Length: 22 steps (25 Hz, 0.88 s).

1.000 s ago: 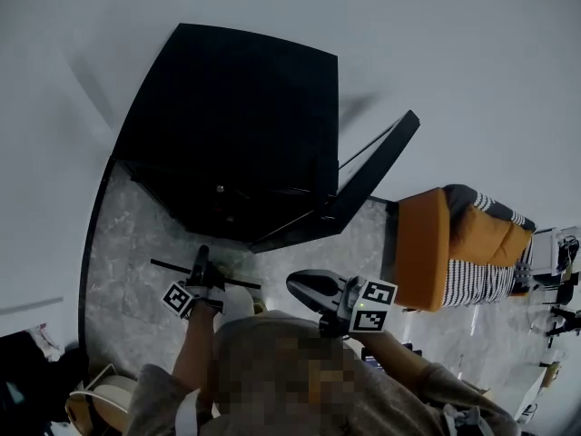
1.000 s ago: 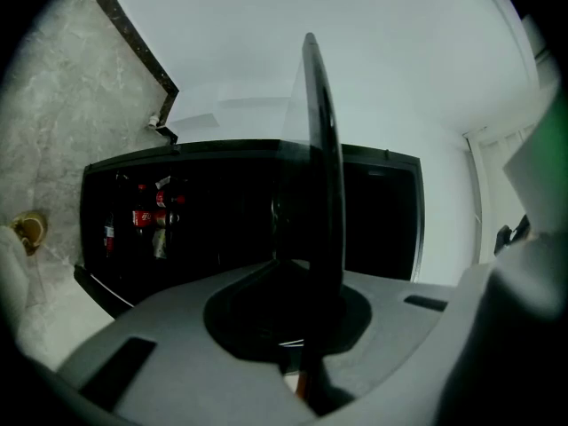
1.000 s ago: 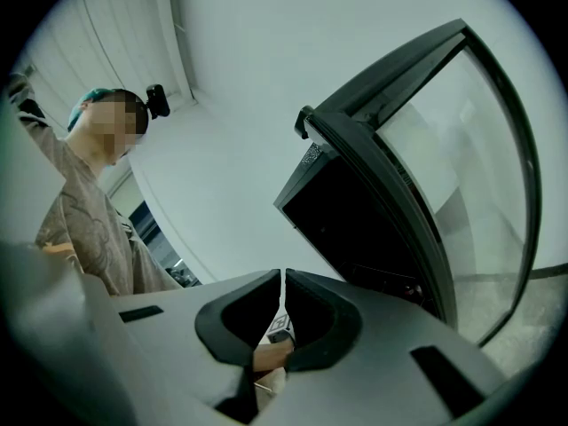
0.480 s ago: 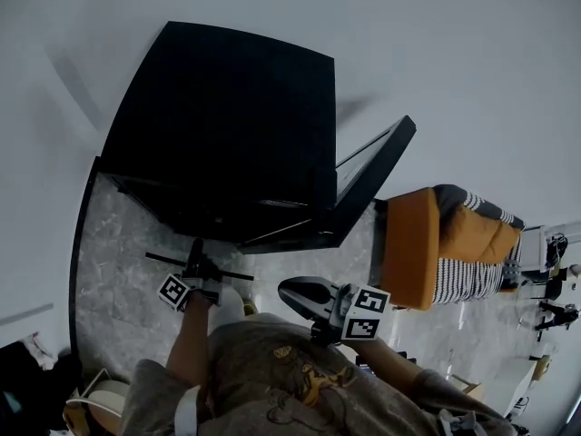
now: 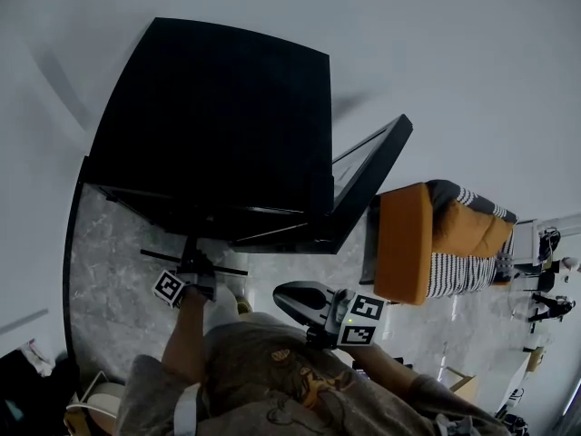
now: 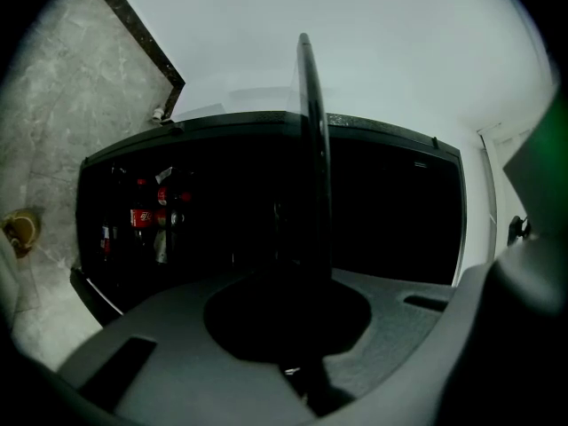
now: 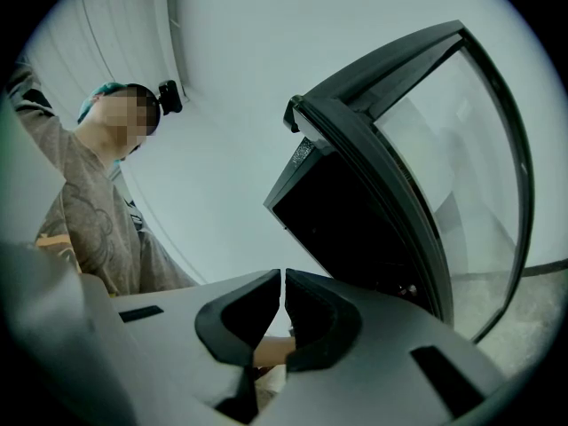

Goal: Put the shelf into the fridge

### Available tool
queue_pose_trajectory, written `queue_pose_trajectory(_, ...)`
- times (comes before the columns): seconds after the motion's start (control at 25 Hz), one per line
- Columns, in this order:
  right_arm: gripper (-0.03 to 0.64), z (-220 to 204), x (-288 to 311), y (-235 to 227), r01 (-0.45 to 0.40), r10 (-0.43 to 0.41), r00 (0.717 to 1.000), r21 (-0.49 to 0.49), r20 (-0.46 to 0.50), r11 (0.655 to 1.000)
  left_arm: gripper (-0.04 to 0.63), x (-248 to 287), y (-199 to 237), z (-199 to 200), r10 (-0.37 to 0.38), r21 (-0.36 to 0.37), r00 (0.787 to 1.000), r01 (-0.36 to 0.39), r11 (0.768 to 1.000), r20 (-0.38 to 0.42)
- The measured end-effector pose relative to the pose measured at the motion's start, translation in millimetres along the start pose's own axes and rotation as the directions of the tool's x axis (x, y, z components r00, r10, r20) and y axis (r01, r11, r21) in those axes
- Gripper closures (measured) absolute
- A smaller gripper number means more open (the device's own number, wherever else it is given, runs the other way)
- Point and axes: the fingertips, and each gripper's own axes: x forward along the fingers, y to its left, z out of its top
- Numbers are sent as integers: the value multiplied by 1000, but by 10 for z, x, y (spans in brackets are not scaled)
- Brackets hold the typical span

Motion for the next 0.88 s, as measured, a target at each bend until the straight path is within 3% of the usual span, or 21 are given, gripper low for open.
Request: queue_pose_trajectory(0.88, 588, -77, 122, -30, 37, -37, 999, 32, -4, 999, 578, 386, 180, 34, -22, -44, 999, 24, 999, 30)
